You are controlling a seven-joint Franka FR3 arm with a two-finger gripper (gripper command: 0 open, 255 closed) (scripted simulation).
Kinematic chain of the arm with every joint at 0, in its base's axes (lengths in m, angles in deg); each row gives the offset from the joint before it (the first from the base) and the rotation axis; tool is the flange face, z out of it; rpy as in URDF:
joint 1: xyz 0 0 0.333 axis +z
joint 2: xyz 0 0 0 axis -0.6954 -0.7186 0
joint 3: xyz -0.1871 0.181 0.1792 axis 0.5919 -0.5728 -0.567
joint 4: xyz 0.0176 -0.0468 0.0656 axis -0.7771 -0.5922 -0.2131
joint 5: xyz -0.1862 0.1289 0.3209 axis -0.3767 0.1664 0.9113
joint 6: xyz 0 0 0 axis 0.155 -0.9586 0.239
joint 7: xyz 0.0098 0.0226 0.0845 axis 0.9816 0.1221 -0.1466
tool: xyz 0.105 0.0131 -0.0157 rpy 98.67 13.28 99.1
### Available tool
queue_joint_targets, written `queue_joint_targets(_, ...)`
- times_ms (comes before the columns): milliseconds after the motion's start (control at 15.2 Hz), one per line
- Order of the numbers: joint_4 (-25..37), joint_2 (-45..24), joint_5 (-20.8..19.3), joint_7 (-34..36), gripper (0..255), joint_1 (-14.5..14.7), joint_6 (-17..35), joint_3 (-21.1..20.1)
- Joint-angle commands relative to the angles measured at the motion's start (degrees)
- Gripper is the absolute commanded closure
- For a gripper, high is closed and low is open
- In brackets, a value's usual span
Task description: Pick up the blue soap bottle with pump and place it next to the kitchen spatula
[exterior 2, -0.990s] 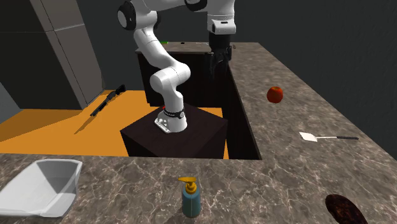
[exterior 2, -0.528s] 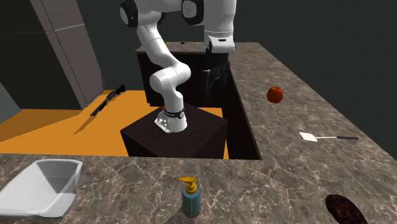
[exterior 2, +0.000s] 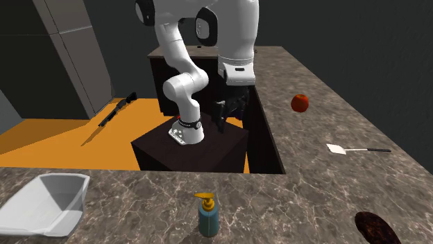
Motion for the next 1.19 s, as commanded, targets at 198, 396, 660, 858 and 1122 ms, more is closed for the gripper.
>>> queue_joint_targets(198, 4.66, -9.09, 0.10, -5.84, 0, -0.93, 4.58, 4.97)
queue_joint_targets(396, 8.42, -15.16, 1.45, -9.41, 0, -1.42, 6.80, 7.50)
queue_joint_targets(660, 14.38, -23.84, 4.58, -14.55, 0, -2.56, 9.05, 10.30)
queue_joint_targets(858, 19.63, -30.68, 7.71, -18.52, 0, -4.12, 10.05, 11.68)
queue_joint_targets(1122, 19.01, -32.52, 8.63, -19.39, 0, -4.68, 12.31, 11.74)
